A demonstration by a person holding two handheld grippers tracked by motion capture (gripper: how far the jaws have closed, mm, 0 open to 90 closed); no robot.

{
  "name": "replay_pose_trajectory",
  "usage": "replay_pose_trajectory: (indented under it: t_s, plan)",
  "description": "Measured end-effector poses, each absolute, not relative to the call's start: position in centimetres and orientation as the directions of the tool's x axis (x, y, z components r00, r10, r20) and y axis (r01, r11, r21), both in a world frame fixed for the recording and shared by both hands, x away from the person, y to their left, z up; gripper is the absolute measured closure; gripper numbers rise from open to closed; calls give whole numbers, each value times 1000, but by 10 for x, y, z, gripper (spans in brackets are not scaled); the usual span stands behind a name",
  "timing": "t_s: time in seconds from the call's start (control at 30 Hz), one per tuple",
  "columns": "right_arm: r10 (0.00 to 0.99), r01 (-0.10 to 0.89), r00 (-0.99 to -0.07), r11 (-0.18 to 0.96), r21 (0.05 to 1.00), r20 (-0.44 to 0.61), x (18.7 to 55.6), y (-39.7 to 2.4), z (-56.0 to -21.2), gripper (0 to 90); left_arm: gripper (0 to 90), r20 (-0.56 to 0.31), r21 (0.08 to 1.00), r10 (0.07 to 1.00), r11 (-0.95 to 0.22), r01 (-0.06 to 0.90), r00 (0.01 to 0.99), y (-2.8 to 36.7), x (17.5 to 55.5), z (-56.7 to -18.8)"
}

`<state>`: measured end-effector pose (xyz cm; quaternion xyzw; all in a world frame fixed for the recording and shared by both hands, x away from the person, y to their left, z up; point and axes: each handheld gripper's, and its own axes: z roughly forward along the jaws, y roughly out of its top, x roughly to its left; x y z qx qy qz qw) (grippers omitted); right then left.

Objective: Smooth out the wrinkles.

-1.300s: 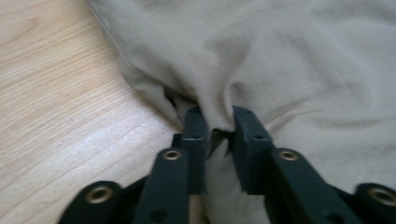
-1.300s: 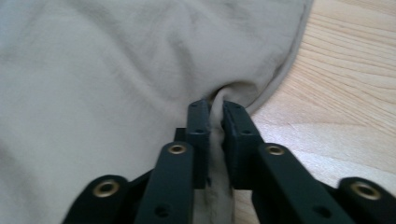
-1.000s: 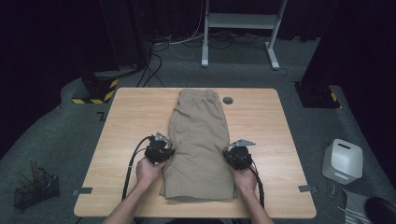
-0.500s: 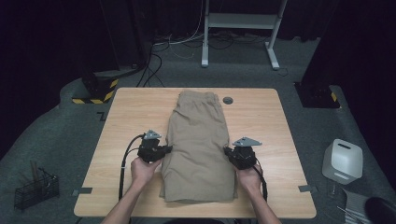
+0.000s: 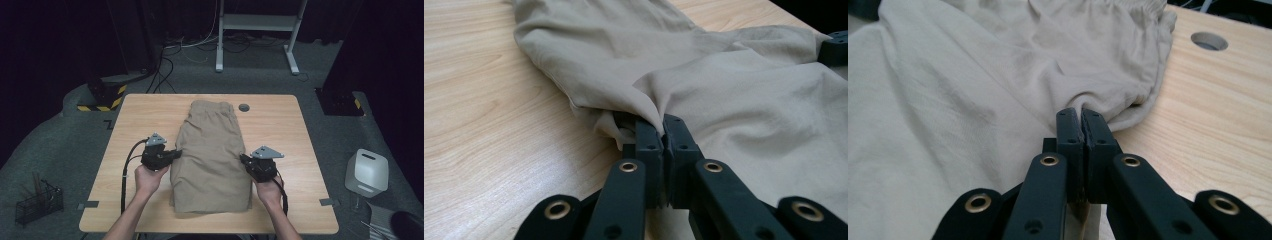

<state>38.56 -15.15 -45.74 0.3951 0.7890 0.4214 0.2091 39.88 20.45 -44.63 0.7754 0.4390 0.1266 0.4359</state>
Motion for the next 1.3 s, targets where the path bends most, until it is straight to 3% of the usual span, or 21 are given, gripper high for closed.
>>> replay_pose_trajectory:
  t_s: [0.57, 1.3]
  plan:
    - [773, 429, -632, 291, 855, 54, 383, -157, -430, 879, 870, -148, 812, 784, -252, 526, 603, 209, 393, -424]
    - [748, 311, -662, 330, 891, -46, 360, -155, -399, 879, 870, -131, 844, 770, -244, 478, 624, 213, 371, -393]
